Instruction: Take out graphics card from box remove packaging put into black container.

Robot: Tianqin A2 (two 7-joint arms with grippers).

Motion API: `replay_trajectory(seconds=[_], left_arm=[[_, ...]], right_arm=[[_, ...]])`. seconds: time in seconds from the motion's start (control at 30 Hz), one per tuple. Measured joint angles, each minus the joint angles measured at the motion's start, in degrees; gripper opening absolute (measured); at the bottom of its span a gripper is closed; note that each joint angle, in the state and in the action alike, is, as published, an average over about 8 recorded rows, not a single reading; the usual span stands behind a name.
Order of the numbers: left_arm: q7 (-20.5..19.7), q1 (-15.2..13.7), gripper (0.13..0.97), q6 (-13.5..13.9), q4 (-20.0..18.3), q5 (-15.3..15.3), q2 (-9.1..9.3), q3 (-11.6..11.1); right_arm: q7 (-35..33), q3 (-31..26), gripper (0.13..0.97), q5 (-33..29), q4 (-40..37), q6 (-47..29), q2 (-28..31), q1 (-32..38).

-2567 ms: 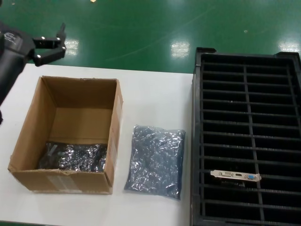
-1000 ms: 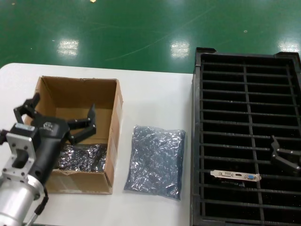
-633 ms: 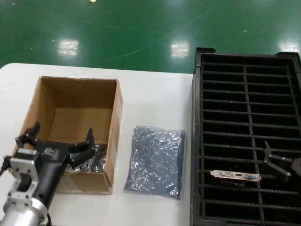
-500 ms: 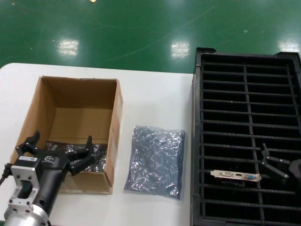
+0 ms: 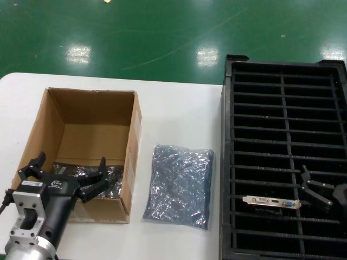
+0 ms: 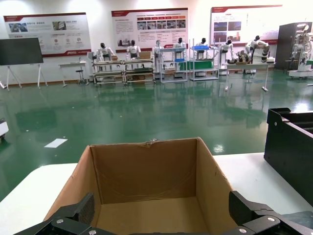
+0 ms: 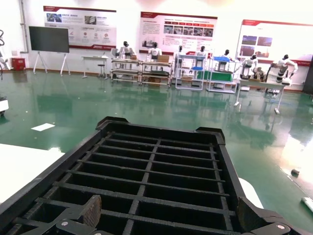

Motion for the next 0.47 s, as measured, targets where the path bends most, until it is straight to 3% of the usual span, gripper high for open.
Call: replay_trajectory(seconds=[0.47], left_arm=[[0.0, 0.0, 0.966, 0.0, 0.0, 0.0, 0.0, 0.0]], right_arm=[[0.0, 0.0, 0.966, 0.0, 0.0, 0.0, 0.0, 0.0]])
